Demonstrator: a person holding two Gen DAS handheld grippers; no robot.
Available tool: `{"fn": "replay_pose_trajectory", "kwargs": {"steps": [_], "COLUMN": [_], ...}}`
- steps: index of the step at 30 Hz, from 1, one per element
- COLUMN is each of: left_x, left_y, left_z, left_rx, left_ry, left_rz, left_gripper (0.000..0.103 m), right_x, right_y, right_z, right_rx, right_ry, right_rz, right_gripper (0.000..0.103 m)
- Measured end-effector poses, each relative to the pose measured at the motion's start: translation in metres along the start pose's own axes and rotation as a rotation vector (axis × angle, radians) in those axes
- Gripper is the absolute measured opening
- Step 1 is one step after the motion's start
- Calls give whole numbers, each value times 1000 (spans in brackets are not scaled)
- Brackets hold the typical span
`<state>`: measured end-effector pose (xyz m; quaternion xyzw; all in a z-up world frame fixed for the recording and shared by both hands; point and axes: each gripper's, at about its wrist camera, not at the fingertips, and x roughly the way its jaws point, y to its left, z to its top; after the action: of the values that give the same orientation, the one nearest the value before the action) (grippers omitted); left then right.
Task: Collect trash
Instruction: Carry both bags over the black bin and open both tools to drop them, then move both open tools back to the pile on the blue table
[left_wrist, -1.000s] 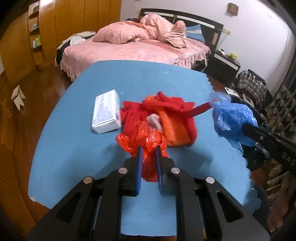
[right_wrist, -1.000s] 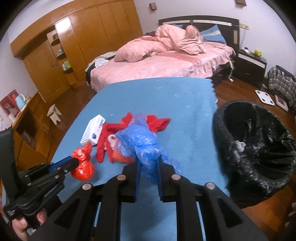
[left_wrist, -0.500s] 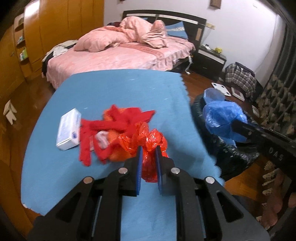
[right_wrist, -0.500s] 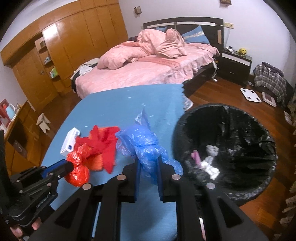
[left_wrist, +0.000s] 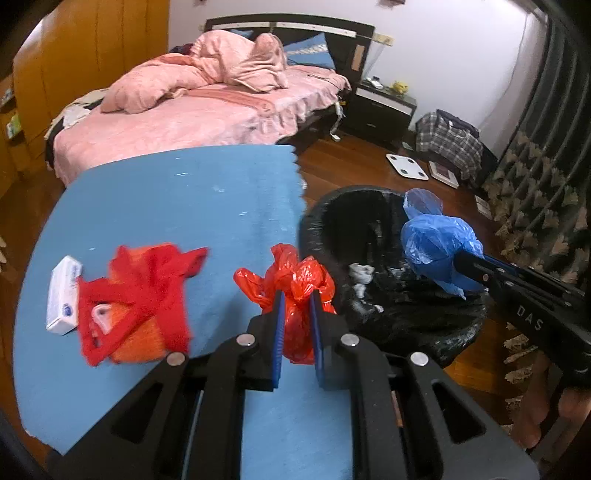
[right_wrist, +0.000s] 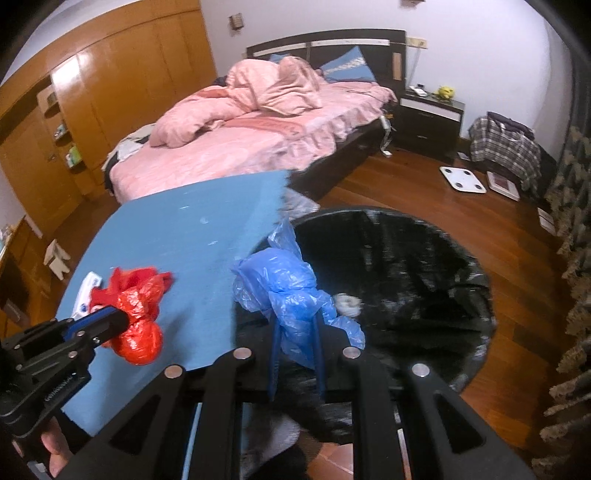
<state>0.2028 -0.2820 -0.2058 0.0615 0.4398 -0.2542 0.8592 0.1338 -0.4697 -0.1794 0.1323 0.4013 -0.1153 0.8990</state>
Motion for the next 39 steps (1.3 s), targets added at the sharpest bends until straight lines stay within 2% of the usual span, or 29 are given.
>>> {"fn": "replay_pose_trajectory", "kwargs": {"steps": [8,15,16,18,19,21,25,31,35,39], "left_x": [48,80,88,98,104,111,118,97,72,40], "left_y": [-52,-85,-90,-91,-90,-89,-72,-23,9,53], "left_z": [14,28,30,29,27,25,16,1,-6,-12], "left_rx": [65,109,116,117,119,126,114,61,55,33], "left_ry": [38,55,61,78,81,90,121,124,93,55], "left_rz": [-50,-80,-87,-94,-90,-81,-65,-35,6,57], "left_gripper": [13,14,19,38,51,54,54,54,54,57], "right_x": [31,56,62,70,71,73,71,53,39,31], "right_y": [-62,-93,-97,-104,-105,-110,-114,-99,-63,-15], "right_z": [4,6,7,7,6,2,-11,-25,-29,-29], "right_rx": [57,81,84,91,94,109,134,153,137,97], "right_ry": [55,85,100,120,123,127,137,131,112,97], "right_rz": [-50,-72,-72,-80,-85,-88,-94,-89,-75,-19], "right_gripper": [16,16,18,25,31,33,33,33,33,33]}}
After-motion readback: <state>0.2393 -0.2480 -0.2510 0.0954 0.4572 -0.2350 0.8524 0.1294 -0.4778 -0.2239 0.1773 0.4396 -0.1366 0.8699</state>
